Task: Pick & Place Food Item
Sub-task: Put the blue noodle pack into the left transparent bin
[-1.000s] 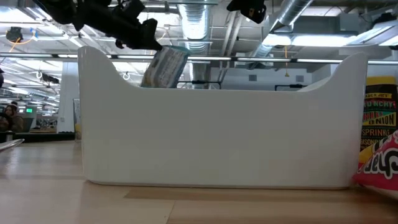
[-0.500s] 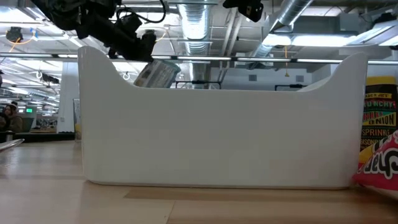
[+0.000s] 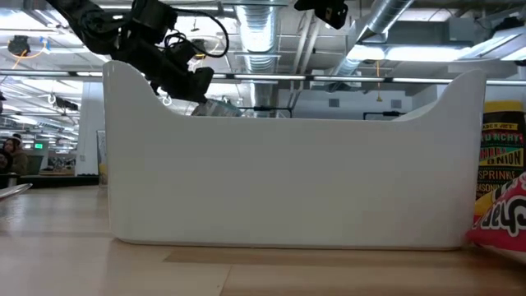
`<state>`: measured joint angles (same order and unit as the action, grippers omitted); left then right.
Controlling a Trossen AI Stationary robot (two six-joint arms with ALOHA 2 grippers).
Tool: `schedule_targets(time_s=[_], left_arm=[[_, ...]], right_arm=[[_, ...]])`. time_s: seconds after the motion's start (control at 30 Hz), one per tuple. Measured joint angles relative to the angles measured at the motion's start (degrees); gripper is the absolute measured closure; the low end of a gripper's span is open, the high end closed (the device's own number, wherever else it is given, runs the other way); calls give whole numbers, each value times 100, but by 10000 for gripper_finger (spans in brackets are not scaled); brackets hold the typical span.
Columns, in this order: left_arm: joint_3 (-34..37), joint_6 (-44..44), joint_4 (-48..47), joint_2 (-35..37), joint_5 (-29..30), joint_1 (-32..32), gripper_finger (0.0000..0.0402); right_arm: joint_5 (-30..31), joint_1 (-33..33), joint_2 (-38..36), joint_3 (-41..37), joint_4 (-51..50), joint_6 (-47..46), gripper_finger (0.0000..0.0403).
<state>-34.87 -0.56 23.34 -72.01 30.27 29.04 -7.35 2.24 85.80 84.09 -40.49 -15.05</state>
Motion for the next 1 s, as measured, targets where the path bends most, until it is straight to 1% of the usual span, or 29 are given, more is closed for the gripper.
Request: schedule_targets(time_s=[0.4,0.63,0.87,1.0], left_arm=[[4,151,163,-456,-132,-2,401],[4,387,41,-410,-489,-6,401],[4,428,-537,-410,-572,-9,401],[4,428,-684,-410,-621,-9,401]], right_arm=[[-2,0,0,0,0,0,296],[-2,0,0,0,0,9,296],[-2,0,0,0,0,20,296],[-2,0,0,0,0,26,296]])
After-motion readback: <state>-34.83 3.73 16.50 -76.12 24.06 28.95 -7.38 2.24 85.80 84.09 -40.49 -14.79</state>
